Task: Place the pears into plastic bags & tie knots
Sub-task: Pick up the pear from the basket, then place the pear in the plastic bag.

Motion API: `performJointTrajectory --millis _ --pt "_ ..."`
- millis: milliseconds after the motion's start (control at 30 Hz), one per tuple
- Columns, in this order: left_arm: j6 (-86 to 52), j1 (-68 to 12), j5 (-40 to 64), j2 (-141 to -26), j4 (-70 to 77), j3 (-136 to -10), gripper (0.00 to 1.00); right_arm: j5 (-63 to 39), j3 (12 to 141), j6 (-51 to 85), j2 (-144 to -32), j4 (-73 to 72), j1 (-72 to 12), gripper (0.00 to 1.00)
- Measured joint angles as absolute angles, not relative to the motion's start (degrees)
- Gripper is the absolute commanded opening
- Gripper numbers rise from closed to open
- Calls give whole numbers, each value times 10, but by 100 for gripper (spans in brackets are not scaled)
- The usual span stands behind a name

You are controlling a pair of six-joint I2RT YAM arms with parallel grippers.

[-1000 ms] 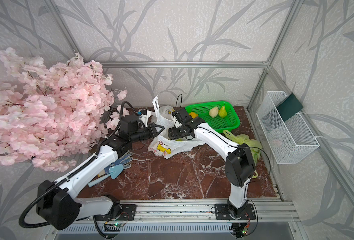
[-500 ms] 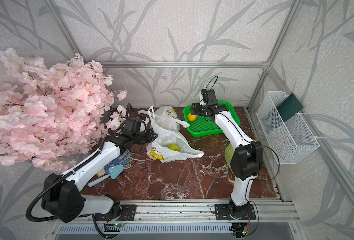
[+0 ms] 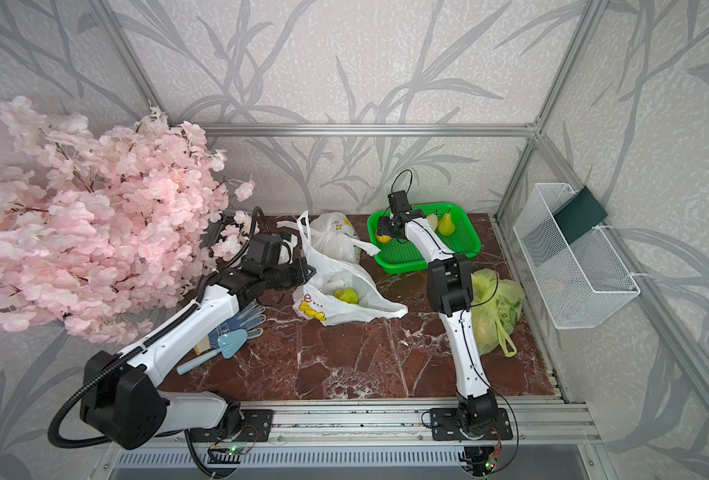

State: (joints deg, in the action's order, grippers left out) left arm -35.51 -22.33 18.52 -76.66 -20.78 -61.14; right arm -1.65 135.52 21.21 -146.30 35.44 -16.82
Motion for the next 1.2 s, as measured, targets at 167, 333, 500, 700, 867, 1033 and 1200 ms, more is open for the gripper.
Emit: performJointTrajectory --millis 167,333,500,700,867,1033,1200 --pt "-352 -224 186 -763 -208 -611 0 -11 1449 204 -1519 392 -169 34" --pt "-344 -224 185 -759 -209 -612 0 -11 1397 184 -1481 393 -169 21" --pt "-338 -226 186 -759 -212 -620 0 -41 1186 173 -1315 363 -169 17" --pt "-330 -228 189 -760 -212 -628 0 -144 955 178 -1035 292 -185 17" --pt "-329 -231 196 -766 -215 -644 0 -231 817 215 -841 208 -279 18" --pt "-325 -234 199 -767 -214 -655 0 -297 695 289 -794 115 -348 19" --pt "-325 -238 204 -768 -215 -655 0 -290 641 334 -875 85 -349 20"
